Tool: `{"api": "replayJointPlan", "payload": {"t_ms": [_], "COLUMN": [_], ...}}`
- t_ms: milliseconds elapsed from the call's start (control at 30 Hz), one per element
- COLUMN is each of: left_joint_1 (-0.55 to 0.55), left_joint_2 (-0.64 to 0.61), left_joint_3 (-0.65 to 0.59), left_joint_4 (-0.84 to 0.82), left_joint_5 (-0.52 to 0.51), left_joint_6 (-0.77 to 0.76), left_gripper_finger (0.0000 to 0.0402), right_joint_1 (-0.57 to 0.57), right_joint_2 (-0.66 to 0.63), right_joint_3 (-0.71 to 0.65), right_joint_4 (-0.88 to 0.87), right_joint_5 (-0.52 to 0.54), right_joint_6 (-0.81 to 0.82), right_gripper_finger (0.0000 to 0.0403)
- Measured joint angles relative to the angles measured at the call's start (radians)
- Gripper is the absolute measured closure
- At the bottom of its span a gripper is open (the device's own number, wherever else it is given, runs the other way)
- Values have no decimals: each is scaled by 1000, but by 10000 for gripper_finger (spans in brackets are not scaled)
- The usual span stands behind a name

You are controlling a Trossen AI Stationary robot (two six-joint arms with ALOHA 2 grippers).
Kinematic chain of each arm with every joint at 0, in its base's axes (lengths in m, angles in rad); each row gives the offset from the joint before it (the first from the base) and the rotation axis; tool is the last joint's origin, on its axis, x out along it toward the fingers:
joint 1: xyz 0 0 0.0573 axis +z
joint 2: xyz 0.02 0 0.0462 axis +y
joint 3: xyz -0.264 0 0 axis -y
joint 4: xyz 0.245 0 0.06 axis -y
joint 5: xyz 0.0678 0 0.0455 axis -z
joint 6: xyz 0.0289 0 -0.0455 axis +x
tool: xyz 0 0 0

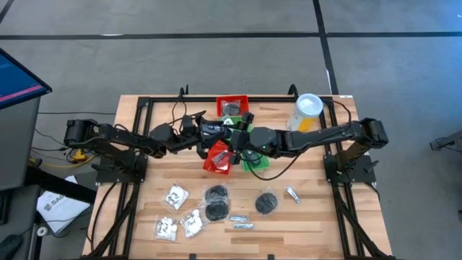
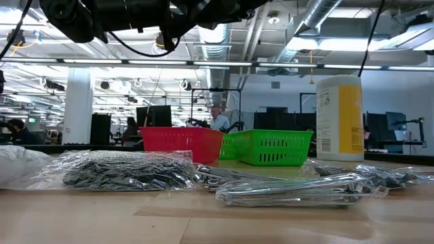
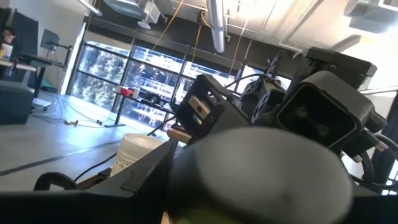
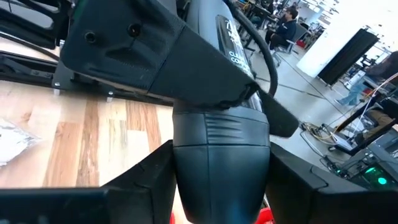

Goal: Pick & Place Travel size toiletries
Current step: Put the black deodorant into the bottom green bin

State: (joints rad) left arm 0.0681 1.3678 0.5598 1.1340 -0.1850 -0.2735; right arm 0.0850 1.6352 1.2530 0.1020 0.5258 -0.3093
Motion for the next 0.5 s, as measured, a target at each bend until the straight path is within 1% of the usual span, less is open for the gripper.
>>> {"api": "replayJointPlan", "payload": {"t_ms": [200,300,400,467,500], "left_joint_1": [0,1,0,1,4], "left_joint_2": [-3,-28,-75,-118,-142], "left_joint_3": [0,-1,-6,-23,-35], "left_joint_4": [1,3,-12,-11,-18], "left_joint_5": [-8,-11,-10,-9,-10], "left_joint_6": [37,74,137,146,146], "left_gripper_finger": [159,153,152,152,152], "right_joint_1": [3,-1,4,8,10], "right_joint_2": [-17,-40,-67,-82,-93], "right_joint_3": [2,-1,-2,1,1], "right_joint_4": [-31,-98,-172,-209,-255], "right_joint_5": [58,68,76,81,81], "right_joint_6": [23,46,73,100,119], "right_gripper_finger": [219,219,219,219,219]}}
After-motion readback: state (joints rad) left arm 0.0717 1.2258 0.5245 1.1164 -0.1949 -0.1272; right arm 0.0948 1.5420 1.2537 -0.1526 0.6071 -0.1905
